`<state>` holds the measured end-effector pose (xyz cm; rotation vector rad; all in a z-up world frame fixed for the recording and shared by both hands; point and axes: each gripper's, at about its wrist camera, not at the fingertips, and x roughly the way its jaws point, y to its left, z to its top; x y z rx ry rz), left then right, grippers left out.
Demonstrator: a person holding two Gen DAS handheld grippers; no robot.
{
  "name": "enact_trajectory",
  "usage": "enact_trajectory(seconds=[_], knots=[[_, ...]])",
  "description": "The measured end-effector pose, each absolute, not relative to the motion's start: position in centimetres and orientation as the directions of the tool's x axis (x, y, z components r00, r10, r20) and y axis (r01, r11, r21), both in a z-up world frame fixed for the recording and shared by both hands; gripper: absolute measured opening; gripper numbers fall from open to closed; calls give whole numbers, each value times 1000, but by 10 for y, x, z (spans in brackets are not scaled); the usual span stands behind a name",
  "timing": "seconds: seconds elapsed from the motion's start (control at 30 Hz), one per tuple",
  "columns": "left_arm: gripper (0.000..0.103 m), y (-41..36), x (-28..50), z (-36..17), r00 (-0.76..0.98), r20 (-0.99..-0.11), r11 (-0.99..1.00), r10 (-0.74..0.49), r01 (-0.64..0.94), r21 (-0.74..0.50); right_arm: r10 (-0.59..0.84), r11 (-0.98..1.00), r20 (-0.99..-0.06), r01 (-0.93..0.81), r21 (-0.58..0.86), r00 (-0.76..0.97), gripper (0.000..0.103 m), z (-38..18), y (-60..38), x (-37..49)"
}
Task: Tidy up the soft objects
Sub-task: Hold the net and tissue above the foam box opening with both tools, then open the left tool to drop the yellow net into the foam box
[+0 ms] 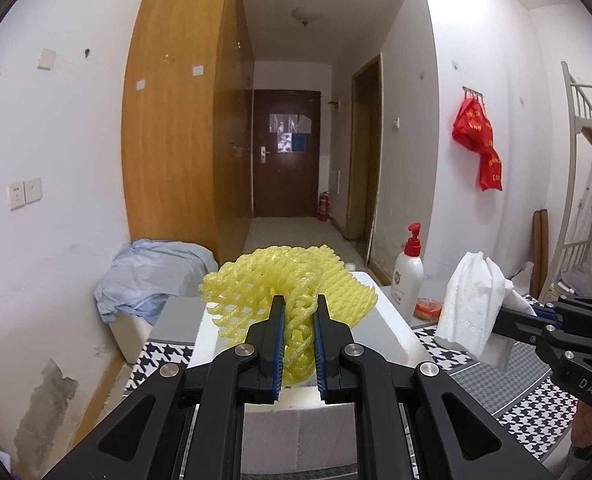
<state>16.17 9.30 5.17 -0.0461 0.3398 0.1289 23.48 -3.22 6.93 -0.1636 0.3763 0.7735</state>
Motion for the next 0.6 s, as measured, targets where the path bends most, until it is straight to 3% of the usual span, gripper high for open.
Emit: enact_trajectory(seconds=[0.3,0.4,0.53,0.6], knots=[[13,99,181,45,921,-376,992,101,-122,-32,624,733,-395,-681,-5,674,11,68,-40,241],[19,98,185,44,917,-385,992,105,-122,-21,621,735,-395,-678,-6,677,11,68,-41,240],[51,98,184,43,917,-381,991,117,-132,-14,619,737,-399,-675,-2,677,11,67,-42,242],[61,96,182,44,919,-368,989,139,-150,-1,616,739,-401,-674,-4,678,11,66,-42,242]])
